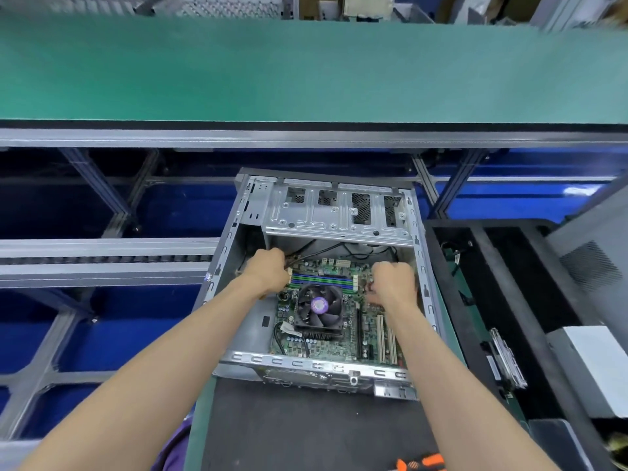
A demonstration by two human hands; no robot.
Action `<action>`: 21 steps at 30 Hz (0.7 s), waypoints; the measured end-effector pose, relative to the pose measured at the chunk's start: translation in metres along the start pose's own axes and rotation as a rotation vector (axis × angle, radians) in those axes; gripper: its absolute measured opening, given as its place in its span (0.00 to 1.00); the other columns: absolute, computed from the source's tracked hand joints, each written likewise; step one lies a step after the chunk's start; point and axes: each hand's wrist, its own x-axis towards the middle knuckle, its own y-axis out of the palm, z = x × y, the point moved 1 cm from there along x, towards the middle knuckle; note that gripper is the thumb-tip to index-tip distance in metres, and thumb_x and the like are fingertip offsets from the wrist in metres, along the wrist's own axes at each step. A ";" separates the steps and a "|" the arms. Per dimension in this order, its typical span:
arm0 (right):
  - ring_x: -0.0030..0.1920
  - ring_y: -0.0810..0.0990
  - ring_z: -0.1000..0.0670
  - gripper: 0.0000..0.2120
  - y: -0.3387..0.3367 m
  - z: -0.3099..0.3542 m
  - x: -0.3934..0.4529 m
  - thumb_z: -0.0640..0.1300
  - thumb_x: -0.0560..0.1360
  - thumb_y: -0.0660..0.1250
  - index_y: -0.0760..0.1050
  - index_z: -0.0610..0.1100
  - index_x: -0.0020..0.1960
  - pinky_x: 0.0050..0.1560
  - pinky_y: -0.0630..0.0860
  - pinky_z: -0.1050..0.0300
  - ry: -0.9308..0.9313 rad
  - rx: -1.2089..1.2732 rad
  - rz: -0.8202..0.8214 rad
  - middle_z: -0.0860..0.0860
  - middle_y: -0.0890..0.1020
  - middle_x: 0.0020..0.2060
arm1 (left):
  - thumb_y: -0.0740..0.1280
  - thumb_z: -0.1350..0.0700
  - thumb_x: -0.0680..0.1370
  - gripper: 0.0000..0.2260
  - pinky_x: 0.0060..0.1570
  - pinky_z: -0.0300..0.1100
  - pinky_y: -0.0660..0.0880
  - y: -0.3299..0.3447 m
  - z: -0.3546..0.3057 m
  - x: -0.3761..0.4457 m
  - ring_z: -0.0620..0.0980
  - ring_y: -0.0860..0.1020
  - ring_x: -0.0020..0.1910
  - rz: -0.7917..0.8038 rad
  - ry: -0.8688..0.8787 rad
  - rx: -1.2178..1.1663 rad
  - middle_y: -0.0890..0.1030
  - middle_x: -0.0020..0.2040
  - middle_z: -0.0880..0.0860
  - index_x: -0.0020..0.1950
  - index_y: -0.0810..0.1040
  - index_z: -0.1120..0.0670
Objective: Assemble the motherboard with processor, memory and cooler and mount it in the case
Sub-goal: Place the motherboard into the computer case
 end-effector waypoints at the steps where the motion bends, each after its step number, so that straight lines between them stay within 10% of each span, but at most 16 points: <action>1: 0.49 0.83 0.39 0.21 0.002 0.001 0.001 0.36 0.72 0.61 0.72 0.31 0.64 0.56 0.78 0.32 0.060 0.111 0.032 0.36 0.81 0.50 | 0.63 0.61 0.77 0.03 0.40 0.45 0.73 0.000 0.001 0.000 0.57 0.76 0.41 -0.004 -0.014 0.004 0.79 0.48 0.60 0.48 0.76 0.59; 4: 0.59 0.77 0.41 0.35 0.007 0.002 -0.002 0.36 0.74 0.62 0.56 0.45 0.79 0.61 0.77 0.38 0.081 0.153 0.096 0.41 0.74 0.66 | 0.63 0.62 0.75 0.04 0.39 0.45 0.74 0.000 0.002 -0.002 0.56 0.76 0.39 -0.039 -0.031 -0.008 0.77 0.45 0.58 0.45 0.77 0.60; 10: 0.44 0.81 0.41 0.19 0.000 0.003 -0.021 0.41 0.74 0.62 0.62 0.45 0.62 0.43 0.81 0.42 -0.192 -0.270 -0.107 0.42 0.77 0.48 | 0.61 0.62 0.73 0.10 0.44 0.49 0.79 0.001 -0.003 -0.003 0.59 0.77 0.43 -0.120 -0.016 -0.025 0.76 0.45 0.55 0.50 0.78 0.57; 15: 0.46 0.84 0.43 0.35 -0.001 0.002 -0.007 0.36 0.77 0.59 0.47 0.44 0.80 0.52 0.82 0.41 -0.009 -0.033 0.029 0.43 0.78 0.52 | 0.61 0.60 0.72 0.10 0.42 0.47 0.74 0.002 -0.002 -0.003 0.59 0.76 0.44 -0.126 -0.041 -0.038 0.77 0.46 0.55 0.51 0.77 0.54; 21: 0.38 0.79 0.49 0.06 -0.001 -0.004 0.002 0.45 0.82 0.61 0.76 0.47 0.51 0.41 0.75 0.52 -0.183 -0.033 -0.108 0.50 0.80 0.38 | 0.63 0.58 0.72 0.04 0.38 0.45 0.72 0.004 -0.001 -0.004 0.54 0.74 0.37 -0.120 -0.057 -0.041 0.76 0.40 0.53 0.43 0.76 0.55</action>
